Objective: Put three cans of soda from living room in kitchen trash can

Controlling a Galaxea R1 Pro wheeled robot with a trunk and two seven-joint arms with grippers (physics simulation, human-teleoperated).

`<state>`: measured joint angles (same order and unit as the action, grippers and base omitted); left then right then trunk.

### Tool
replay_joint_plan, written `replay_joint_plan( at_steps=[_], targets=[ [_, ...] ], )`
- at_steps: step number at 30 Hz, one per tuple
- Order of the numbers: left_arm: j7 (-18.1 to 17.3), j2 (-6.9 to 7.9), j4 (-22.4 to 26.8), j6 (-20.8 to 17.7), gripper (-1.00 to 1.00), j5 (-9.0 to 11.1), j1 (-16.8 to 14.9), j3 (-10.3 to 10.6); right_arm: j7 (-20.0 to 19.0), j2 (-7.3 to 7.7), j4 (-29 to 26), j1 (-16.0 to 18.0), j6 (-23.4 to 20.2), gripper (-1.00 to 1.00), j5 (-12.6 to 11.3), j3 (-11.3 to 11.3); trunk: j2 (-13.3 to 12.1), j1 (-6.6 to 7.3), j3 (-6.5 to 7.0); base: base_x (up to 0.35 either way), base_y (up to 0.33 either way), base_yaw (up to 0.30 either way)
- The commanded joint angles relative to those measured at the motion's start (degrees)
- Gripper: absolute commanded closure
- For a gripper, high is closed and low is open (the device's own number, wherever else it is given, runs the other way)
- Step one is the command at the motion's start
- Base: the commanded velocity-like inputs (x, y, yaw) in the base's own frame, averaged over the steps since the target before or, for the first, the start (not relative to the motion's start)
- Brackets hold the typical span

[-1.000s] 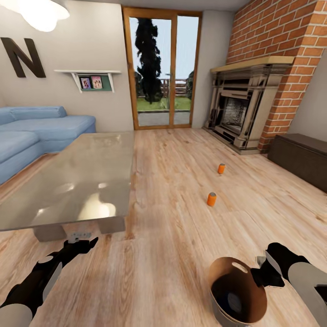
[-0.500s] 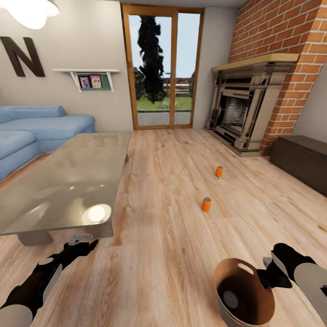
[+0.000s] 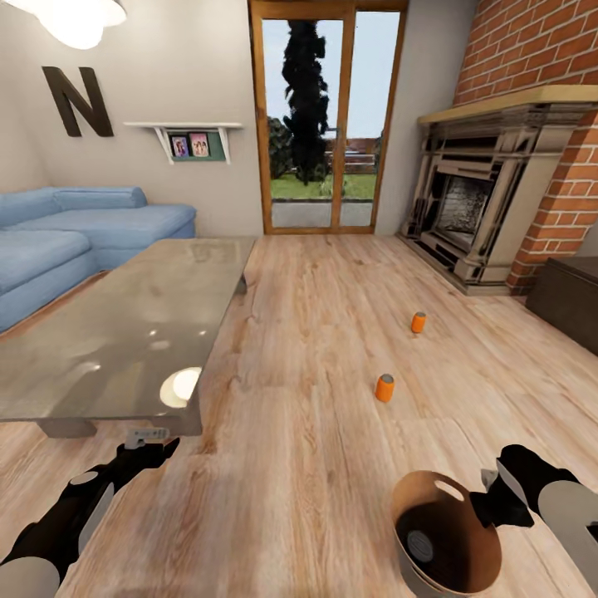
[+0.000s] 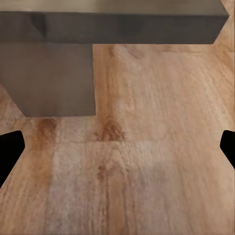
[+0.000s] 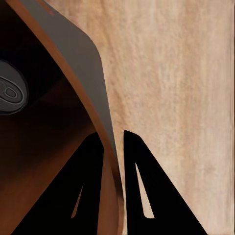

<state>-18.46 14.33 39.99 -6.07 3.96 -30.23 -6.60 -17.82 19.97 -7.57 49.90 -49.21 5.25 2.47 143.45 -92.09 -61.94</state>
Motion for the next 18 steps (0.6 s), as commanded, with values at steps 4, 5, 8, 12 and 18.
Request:
replay_joint_plan(
  at_steps=[4, 5, 8, 12, 18],
  targets=[
    [0.0, 0.00, 0.0, 0.0, -1.00, 0.0, 0.0, 0.0, -0.4, -0.03, 0.0, 0.0, -0.1, 1.00, -0.9, -0.4, 0.0, 0.01, -0.19, 0.177, -0.295, 0.193],
    [0.0, 0.00, 0.0, 0.0, -1.00, 0.0, 0.0, 0.0, -0.4, -0.03, 0.0, 0.0, -0.1, 1.00, -0.9, -0.4, 0.0, 0.01, -0.24, 0.177, -0.295, 0.184],
    [0.0, 0.00, 0.0, 0.0, -1.00, 0.0, 0.0, 0.0, -0.4, -0.10, 0.0, 0.0, -0.1, 1.00, -0.9, -0.4, 0.0, 0.01, -0.38, 0.176, -0.294, 0.167],
    [0.0, 0.00, 0.0, 0.0, -1.00, 0.0, 0.0, 0.0, -0.4, -0.23, 0.0, 0.0, -0.1, 1.00, -0.9, -0.4, 0.0, 0.01, -0.46, 0.174, -0.295, 0.070],
    [0.0, 0.00, 0.0, 0.0, -1.00, 0.0, 0.0, 0.0, -0.4, -0.26, 0.0, 0.0, -0.1, 1.00, -0.9, -0.4, 0.0, 0.01, -0.48, 0.173, -0.295, 0.016]
  ],
)
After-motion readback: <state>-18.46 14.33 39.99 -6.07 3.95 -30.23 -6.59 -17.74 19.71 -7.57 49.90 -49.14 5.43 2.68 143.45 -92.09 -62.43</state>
